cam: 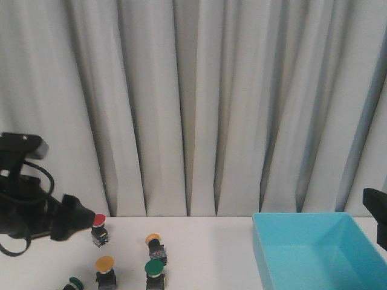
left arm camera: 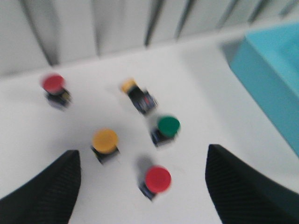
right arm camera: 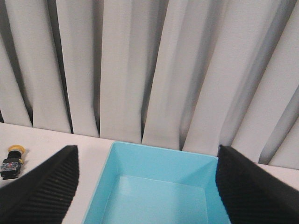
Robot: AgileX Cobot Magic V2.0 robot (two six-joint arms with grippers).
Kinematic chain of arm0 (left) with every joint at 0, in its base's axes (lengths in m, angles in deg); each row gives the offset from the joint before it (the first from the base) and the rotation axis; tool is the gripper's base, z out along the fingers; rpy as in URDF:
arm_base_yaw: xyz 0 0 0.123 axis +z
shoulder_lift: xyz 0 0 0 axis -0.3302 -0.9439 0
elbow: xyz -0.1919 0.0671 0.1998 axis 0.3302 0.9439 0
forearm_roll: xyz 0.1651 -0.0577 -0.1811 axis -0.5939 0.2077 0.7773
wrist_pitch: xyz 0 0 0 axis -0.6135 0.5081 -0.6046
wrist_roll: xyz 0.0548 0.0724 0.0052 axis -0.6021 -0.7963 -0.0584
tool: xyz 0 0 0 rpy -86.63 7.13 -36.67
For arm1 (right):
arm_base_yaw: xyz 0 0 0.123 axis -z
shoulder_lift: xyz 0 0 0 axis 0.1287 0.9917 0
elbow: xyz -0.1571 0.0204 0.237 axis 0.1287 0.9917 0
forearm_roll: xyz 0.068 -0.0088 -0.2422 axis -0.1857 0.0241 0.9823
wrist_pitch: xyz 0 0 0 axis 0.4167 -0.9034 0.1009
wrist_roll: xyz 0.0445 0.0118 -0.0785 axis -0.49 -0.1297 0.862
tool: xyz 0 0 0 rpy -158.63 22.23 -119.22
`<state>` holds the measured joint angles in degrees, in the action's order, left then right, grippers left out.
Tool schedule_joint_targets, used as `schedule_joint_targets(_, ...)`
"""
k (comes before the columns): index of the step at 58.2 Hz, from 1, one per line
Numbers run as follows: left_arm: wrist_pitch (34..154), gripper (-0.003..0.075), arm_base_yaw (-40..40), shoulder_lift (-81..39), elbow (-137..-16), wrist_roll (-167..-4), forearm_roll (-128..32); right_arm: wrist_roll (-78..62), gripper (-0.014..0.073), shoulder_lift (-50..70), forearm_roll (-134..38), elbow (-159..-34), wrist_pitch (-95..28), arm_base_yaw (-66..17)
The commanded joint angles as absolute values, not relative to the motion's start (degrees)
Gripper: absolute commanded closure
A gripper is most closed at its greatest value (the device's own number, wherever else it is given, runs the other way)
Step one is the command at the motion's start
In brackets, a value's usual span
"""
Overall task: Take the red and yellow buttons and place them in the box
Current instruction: 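Lower the left gripper onto the red-capped button nearest the robot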
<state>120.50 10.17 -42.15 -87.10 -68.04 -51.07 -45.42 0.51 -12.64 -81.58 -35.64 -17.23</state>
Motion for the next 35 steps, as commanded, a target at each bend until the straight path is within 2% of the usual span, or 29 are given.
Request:
schedule_joint_targets(1,121.6,0.0199,9.9,-45.6,-89.2,-72.5,-46.1,-45.1,0.0023,0.2,-11.9,-83.2,-32.0,-17.3)
schedule_joint_targets(17,131.3,0.0199,7.0,-58.0,-98.4,-72.4,-47.7,-45.1,0.0023,0.2,-11.9,-83.2,-32.0,-17.3)
schedule_joint_targets(35,136.8,0.0199,-1.1,-65.8,-109.8,-61.8,-65.0,-45.1,0.0023,0.2,-11.9,-83.2,-32.0,-17.3)
